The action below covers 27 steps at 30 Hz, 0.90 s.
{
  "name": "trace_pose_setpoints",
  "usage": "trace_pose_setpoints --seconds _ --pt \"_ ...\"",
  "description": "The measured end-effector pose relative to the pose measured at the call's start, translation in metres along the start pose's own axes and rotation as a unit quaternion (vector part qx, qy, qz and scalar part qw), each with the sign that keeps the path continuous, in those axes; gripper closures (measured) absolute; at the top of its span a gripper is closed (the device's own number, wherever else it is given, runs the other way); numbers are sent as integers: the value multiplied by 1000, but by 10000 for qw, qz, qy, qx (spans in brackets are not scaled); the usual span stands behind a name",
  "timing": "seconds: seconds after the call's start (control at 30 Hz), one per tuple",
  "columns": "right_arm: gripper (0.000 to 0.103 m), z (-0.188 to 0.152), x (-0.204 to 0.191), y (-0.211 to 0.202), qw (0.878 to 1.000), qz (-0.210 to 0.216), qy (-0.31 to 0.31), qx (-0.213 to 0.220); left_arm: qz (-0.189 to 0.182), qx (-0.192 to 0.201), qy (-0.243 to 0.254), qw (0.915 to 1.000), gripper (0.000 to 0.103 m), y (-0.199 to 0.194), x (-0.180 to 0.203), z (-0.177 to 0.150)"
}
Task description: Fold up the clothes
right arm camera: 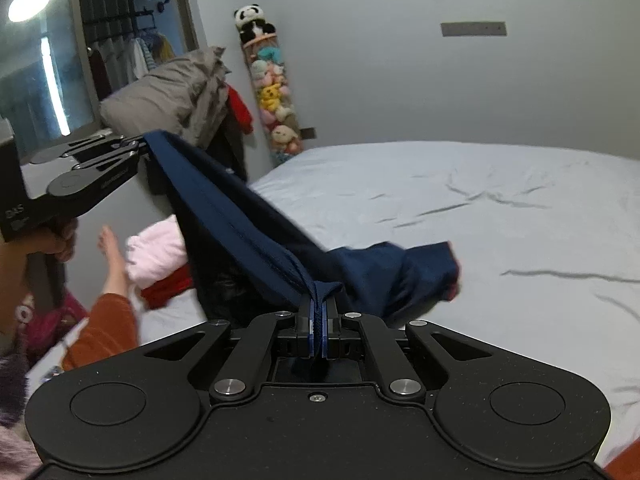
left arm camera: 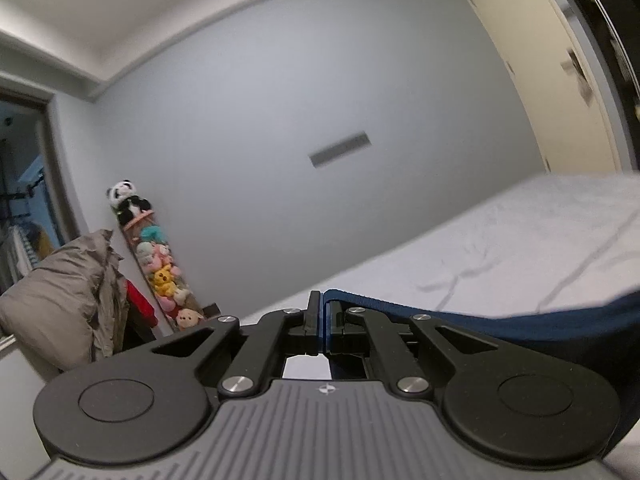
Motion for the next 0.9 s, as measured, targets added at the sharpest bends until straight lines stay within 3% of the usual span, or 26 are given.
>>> trace_pose_setpoints --seconds 0.2,0.37,0.53,0.57,0.7,0.9 --pt "101 -34 43 26 9966 -595 213 -535 -694 -637 293 9951 102 13 52 -57" --pt "101 -75 83 52 9874 -1152 318 -1033 -1446 -1044 553 9824 102 29 115 -98" --pt "99 -110 110 69 9774 -1547 411 -1384 -1897 -1337 680 9703 98 21 152 -136" --pt "99 -116 114 70 9756 -1616 392 -1430 -2043 -1443 730 9655 95 19 161 -145" --pt "90 -127 129 73 9699 -1840 390 -1545 -2168 -1619 960 9579 62 17 165 -168" --pt "75 -137 154 66 9603 -2230 558 -1583 -2056 -1853 1409 9505 56 9 143 -202"
Point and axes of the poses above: each gripper's, at about its wrist camera, not at the fingertips, and y roughly the way its jaws point, x to its right, z to its top, the point moved 9 cm from there along y, roughly the way its jaws point, and after that the axes turned 1 degree about y, right-handed, at the moved point
